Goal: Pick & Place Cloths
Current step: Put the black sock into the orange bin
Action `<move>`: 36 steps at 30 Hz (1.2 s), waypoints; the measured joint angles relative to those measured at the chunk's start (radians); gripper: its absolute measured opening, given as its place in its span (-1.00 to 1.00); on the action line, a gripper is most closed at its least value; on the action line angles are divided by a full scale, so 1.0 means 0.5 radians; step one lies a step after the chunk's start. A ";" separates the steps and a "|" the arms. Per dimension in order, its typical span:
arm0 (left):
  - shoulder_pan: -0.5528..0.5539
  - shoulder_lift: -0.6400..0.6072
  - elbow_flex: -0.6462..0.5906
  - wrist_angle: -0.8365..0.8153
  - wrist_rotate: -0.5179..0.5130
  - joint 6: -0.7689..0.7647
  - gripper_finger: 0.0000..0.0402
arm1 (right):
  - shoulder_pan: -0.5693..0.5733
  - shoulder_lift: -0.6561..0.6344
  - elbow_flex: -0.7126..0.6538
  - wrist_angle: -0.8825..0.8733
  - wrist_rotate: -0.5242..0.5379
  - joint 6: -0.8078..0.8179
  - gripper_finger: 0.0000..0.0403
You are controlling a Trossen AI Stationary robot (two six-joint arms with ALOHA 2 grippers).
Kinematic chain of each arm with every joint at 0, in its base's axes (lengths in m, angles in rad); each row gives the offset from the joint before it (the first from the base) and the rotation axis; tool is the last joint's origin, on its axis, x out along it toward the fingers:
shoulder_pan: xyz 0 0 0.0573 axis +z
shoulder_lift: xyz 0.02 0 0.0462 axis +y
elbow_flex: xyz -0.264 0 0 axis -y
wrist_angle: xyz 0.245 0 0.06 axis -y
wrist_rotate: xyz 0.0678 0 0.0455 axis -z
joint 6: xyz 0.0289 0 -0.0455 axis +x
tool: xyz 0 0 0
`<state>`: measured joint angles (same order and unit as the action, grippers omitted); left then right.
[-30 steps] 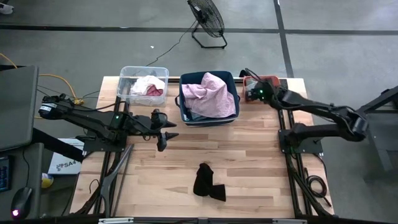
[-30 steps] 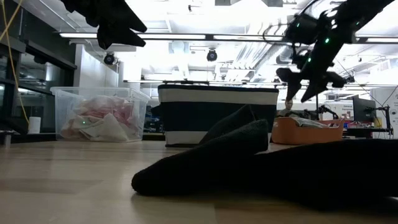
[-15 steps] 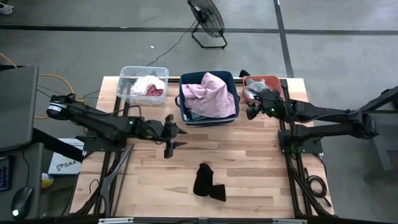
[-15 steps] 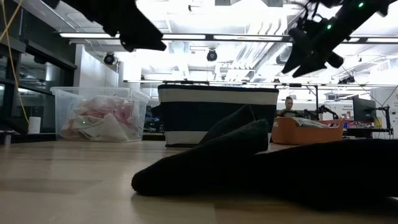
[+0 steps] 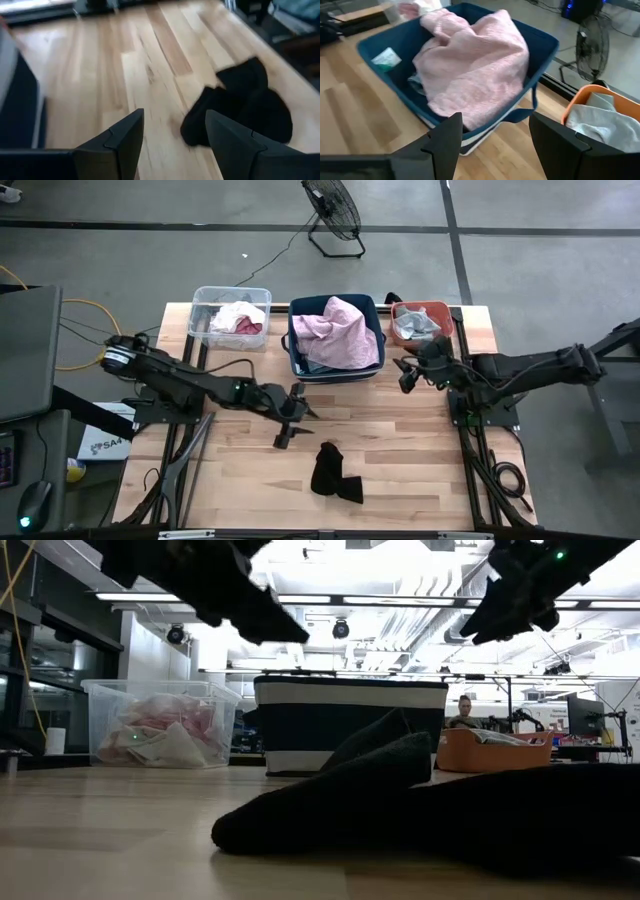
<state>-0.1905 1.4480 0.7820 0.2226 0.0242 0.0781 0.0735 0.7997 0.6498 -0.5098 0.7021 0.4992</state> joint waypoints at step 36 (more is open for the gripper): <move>0.001 0.996 0.848 -0.534 0.608 0.365 0.03 | 0.431 -0.001 0.000 0.091 0.055 0.009 0.11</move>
<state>-0.1902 1.9460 1.2060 -0.0444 0.3282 0.2606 0.2890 0.7994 0.6498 -0.4645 0.7296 0.5037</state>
